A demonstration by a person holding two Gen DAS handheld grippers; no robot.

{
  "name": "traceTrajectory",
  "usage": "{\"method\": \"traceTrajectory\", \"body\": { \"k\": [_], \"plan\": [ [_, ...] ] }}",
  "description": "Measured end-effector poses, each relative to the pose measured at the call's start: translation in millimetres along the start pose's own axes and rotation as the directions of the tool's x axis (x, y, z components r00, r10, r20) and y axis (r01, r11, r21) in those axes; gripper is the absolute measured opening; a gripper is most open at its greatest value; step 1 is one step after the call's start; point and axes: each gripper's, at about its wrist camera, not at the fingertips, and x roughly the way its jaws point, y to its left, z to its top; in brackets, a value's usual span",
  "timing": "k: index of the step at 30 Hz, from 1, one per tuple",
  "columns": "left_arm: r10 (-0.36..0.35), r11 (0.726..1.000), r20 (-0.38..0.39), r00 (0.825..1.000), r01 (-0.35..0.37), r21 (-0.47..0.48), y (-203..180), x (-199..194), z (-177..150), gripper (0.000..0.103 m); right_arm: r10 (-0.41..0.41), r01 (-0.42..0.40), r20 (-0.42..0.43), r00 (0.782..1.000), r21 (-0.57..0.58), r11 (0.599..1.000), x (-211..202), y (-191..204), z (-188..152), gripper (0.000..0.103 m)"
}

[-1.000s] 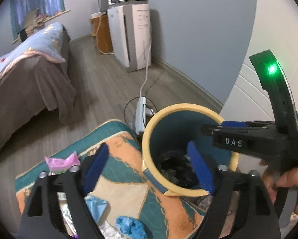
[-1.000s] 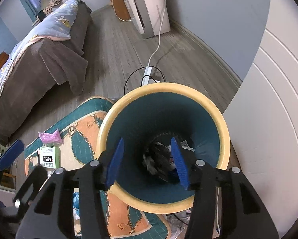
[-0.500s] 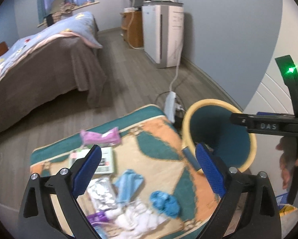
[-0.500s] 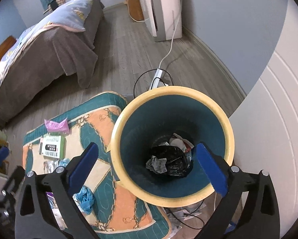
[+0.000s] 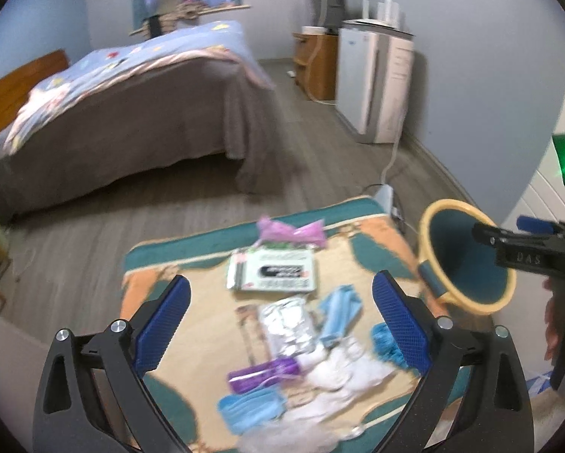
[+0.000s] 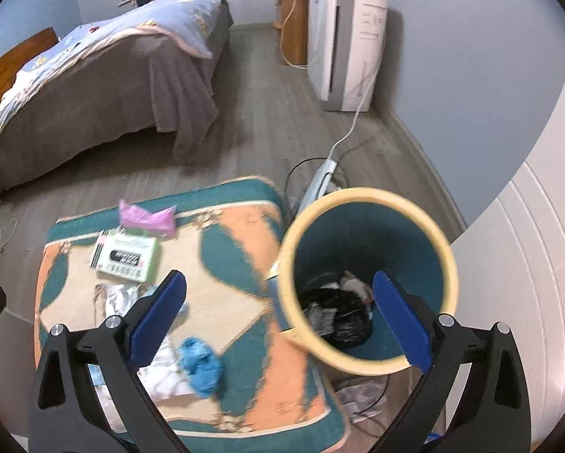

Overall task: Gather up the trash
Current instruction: 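Grasp the blue glove with the right tool while the left grasps a blue mask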

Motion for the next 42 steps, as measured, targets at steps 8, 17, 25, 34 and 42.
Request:
{"method": "traceTrajectory", "body": {
  "k": [8,17,25,34,42],
  "plan": [
    [0.071,0.99,-0.059,0.996,-0.078,-0.122,57.5,7.7,-43.9,0.096,-0.022,0.025,0.018,1.0,-0.209,0.978,5.2,65.0,-32.2,0.097],
    [0.068,0.964,-0.138,0.988,-0.1,-0.245,86.8,30.8,-65.4,0.096,0.113,-0.137,-0.168,0.979,-0.139,0.981,48.5,81.4,-60.2,0.097],
    [0.092,0.972,-0.228,0.969,-0.137,-0.19,84.9,61.2,-74.7,0.096,0.098,-0.12,-0.233,0.967,-0.081,0.989,71.0,65.2,-64.9,0.097],
    [0.091,0.981,-0.204,0.975,-0.123,-0.151,77.3,72.1,-62.7,0.096,0.086,-0.121,-0.292,0.953,-0.103,0.987,81.3,64.6,-74.6,0.096],
    [0.066,0.992,-0.214,0.975,-0.088,-0.095,59.6,79.2,-63.7,0.096,0.102,-0.162,-0.425,0.899,-0.108,0.981,107.8,71.9,-88.7,0.046]
  ]
}}
